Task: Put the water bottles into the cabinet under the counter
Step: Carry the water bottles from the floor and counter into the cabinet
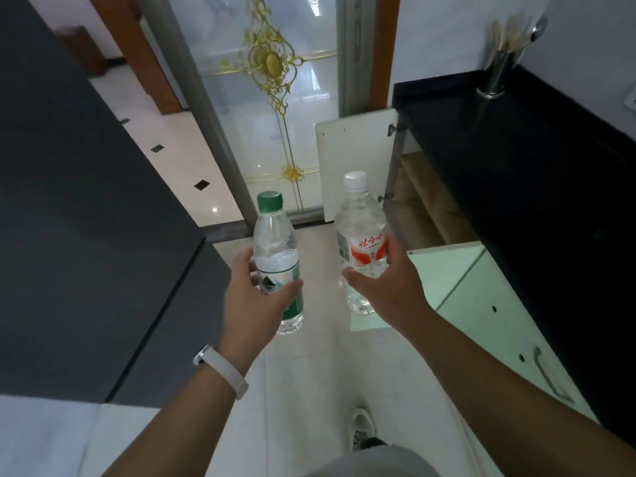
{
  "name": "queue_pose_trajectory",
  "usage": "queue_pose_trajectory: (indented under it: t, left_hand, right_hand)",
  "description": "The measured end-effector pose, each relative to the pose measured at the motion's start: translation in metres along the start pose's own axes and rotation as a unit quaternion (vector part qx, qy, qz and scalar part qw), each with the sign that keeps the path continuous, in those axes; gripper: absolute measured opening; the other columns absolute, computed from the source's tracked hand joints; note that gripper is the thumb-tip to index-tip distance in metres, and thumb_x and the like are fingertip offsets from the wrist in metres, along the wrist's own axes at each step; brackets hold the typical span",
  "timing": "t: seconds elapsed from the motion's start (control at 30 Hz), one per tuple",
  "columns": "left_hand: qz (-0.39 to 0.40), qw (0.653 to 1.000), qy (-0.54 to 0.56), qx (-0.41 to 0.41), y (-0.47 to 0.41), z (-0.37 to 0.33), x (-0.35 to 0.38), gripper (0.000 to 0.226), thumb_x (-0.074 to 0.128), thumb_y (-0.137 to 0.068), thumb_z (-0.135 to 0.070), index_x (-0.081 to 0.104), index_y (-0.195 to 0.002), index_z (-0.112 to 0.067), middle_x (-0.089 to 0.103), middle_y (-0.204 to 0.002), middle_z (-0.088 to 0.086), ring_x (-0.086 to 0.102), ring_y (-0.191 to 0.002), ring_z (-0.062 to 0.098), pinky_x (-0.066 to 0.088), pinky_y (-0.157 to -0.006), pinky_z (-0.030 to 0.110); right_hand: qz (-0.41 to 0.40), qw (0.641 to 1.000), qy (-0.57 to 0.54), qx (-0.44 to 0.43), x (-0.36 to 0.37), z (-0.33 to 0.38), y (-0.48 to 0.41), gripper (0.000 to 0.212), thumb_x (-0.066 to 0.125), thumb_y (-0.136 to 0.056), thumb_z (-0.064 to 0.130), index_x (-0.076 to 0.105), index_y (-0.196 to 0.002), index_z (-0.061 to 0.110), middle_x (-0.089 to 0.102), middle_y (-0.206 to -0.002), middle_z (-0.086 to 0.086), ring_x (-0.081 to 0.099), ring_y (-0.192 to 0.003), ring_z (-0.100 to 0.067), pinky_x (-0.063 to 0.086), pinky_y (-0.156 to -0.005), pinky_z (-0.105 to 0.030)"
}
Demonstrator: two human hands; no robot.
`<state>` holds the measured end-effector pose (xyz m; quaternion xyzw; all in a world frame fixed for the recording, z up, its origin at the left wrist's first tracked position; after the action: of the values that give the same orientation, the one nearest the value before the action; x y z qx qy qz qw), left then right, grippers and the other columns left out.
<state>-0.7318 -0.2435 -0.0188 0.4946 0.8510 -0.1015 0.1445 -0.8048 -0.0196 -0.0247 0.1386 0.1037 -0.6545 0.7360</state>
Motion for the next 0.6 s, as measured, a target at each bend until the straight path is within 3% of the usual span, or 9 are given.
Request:
queue_pose_trajectory:
  t: [0.1,0.27,0.37,0.43,0.53,0.6]
  left_hand:
    - [-0.002,1.0,0.01,0.005,-0.029,-0.005,0.011,0.077,0.09,-0.068,-0.019,0.05,-0.132,-0.029,0.065,-0.118,-0.011,0.066,-0.102,0.011,0.057,-0.086,0.034]
    - [0.011,1.0,0.022,-0.002,-0.073,-0.008,0.014,0.075,0.091,-0.068,-0.018,0.05,-0.127,-0.039,0.064,-0.119,-0.009,0.065,-0.105,0.017,0.059,-0.09,0.045]
    - [0.009,0.999,0.032,-0.009,-0.103,-0.003,0.011,0.072,0.091,-0.062,-0.03,0.052,-0.118,-0.052,0.065,-0.115,-0.014,0.066,-0.105,0.018,0.059,-0.088,0.048]
    - [0.009,0.999,0.04,-0.012,-0.124,0.001,0.008,0.074,0.091,-0.062,-0.03,0.053,-0.123,-0.046,0.064,-0.113,-0.015,0.065,-0.105,0.017,0.06,-0.087,0.046]
    - [0.028,0.999,0.022,0.01,-0.164,0.008,0.003,0.072,0.09,-0.071,-0.019,0.049,-0.129,-0.029,0.061,-0.114,-0.013,0.063,-0.105,0.014,0.057,-0.081,0.031]
    - [0.045,0.999,0.02,0.017,-0.196,0.014,0.002,0.07,0.088,-0.073,-0.017,0.046,-0.127,-0.031,0.059,-0.113,-0.015,0.062,-0.104,0.011,0.053,-0.078,0.024]
  right_hand:
    - [0.001,1.0,-0.01,-0.005,0.001,0.006,-0.037,0.062,0.084,-0.073,0.035,0.047,-0.122,0.032,0.06,-0.106,0.016,0.063,-0.094,-0.007,0.047,-0.074,-0.014]
    - [-0.002,1.0,-0.013,-0.005,0.008,0.011,-0.084,0.06,0.086,-0.071,0.036,0.05,-0.119,0.032,0.064,-0.104,0.015,0.065,-0.092,-0.008,0.055,-0.082,-0.027]
    - [-0.005,1.0,-0.006,-0.002,0.02,0.016,-0.109,0.06,0.085,-0.072,0.036,0.049,-0.12,0.032,0.063,-0.105,0.015,0.064,-0.092,-0.006,0.052,-0.077,-0.02]
    - [-0.014,1.0,0.0,0.002,0.031,0.021,-0.125,0.06,0.084,-0.073,0.038,0.047,-0.12,0.035,0.062,-0.105,0.017,0.064,-0.091,-0.005,0.047,-0.073,-0.015]
    - [-0.02,1.0,0.006,0.015,0.051,0.025,-0.152,0.059,0.084,-0.073,0.038,0.046,-0.118,0.038,0.061,-0.104,0.019,0.064,-0.092,-0.005,0.047,-0.074,-0.015]
    - [-0.026,0.999,0.007,0.027,0.065,0.031,-0.171,0.058,0.084,-0.074,0.034,0.045,-0.117,0.039,0.059,-0.103,0.021,0.063,-0.092,-0.004,0.046,-0.071,-0.012]
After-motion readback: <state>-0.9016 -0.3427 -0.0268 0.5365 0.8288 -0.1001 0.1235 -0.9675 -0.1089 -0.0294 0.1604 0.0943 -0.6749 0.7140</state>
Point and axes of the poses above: each hand's wrist, its own y-axis away from the middle knuckle, its own x-axis out of the palm, z = x × y, the point moved 6 cm from there along -y, towards the middle knuckle
